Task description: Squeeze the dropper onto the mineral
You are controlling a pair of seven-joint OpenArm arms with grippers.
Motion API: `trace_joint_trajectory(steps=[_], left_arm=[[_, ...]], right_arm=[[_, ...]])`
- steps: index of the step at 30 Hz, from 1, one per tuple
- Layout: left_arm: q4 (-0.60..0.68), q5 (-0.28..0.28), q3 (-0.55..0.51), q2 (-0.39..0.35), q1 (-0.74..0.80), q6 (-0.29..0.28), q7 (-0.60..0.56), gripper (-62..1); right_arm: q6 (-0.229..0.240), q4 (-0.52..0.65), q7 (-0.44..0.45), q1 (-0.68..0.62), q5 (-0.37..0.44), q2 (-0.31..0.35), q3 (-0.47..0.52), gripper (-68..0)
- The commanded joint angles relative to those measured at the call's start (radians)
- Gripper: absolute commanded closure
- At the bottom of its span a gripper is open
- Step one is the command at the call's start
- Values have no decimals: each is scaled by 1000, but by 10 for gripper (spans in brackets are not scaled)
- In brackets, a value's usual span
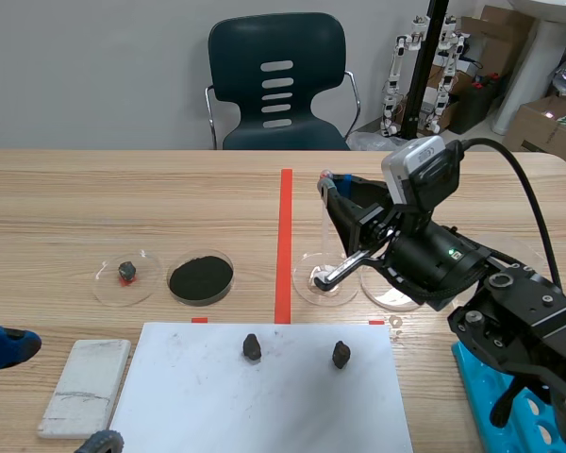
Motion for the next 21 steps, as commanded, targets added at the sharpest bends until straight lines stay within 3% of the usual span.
trace_joint_trajectory(steps=[1, 21], left_arm=[[14, -11, -3, 7, -3, 2, -10, -623], [14, -11, -3, 7, -3, 2, -10, -623]], right_arm=[[-3, 11, 9, 25, 11, 2, 1, -13], [-3, 12, 5, 25, 12, 3, 2, -13]])
